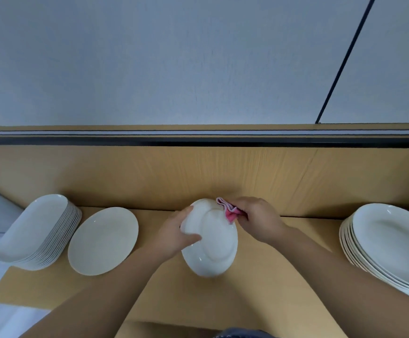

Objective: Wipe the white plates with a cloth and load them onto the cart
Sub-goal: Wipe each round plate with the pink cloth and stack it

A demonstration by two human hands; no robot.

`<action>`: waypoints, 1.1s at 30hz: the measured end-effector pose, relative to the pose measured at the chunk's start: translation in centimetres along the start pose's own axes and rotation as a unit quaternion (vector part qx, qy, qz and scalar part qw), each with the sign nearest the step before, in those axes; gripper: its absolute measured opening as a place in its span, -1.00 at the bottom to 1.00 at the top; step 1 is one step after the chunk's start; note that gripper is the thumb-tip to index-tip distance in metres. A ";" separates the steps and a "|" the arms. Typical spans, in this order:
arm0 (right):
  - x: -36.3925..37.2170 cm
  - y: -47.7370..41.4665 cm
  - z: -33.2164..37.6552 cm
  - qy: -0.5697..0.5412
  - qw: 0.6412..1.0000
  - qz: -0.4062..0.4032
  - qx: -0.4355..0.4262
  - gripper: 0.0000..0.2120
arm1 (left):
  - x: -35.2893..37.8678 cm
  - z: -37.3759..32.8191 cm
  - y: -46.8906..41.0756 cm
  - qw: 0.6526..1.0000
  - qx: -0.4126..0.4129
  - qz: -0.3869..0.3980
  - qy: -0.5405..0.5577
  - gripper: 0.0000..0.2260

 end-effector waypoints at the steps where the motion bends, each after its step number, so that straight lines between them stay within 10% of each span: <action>1: 0.7 -0.7 0.0 0.019 1.000 0.018 -0.010 -0.69 | 0.0 0.3 0.0 1.000 0.001 0.000 -0.010 -0.28; 11: 7.9 -6.3 0.4 0.169 0.974 0.135 -0.067 -0.63 | 0.3 3.7 -1.0 0.998 -0.026 0.062 -0.008 -0.47; 16: 11.6 -5.7 -0.3 0.145 0.957 0.253 -0.015 -0.27 | 0.5 4.1 -1.4 0.996 -0.028 0.082 -0.002 -0.48; 33: 11.2 -3.1 -4.3 -0.016 0.978 0.159 0.132 -0.38 | 1.6 4.8 -1.7 0.995 -0.035 0.091 0.014 -0.47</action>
Point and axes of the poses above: each hand's wrist, its own y-axis away from the middle knuckle, its own x-axis out of the palm, z = x × y, the point moved 7 cm from there along -y, towards the middle knuckle, and after that the axes turned 13 degrees about -x, right-handed, at the moved point
